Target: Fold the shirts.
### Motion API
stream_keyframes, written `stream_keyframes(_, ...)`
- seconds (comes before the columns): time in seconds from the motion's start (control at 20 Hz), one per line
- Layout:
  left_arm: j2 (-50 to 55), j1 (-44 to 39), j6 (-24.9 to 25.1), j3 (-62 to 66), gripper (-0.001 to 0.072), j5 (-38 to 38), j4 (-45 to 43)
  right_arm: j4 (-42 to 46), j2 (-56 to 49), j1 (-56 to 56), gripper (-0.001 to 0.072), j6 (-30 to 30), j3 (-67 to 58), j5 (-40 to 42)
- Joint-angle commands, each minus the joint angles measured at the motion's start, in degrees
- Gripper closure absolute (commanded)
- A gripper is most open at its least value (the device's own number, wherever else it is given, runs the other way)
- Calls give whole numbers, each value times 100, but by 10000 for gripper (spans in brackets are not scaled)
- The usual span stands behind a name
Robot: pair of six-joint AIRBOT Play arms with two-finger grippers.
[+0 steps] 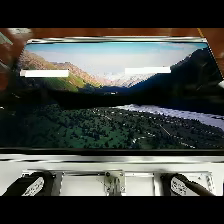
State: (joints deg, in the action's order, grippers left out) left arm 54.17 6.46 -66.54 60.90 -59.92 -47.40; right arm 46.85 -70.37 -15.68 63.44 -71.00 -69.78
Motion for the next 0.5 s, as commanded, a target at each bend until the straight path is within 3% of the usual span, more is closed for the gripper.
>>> stream_keyframes(0.0, -859, 107, -326, 2354, 671, -33, -1360, 142, 1401, -125, 651, 343, -1932, 271)
stream_keyframes(0.1, -1012, 321, -822, 3862, 670, -22, -1694, 507, 1974, -142, 652, 901, -3051, 837)
stream_keyframes(0.2, -1003, 376, -1139, 4918, 670, -361, -1690, 544, 2238, -142, 652, 1217, -3912, 789)
stream_keyframes(0.35, -1003, 376, -1161, 5657, 670, -1403, -2116, 1561, 2461, -142, 652, 1300, -4540, -131)
stream_keyframes(0.45, -1080, 376, -1156, 5711, 670, -2247, -2448, 1818, 2592, -142, 652, 1696, -4559, -999)
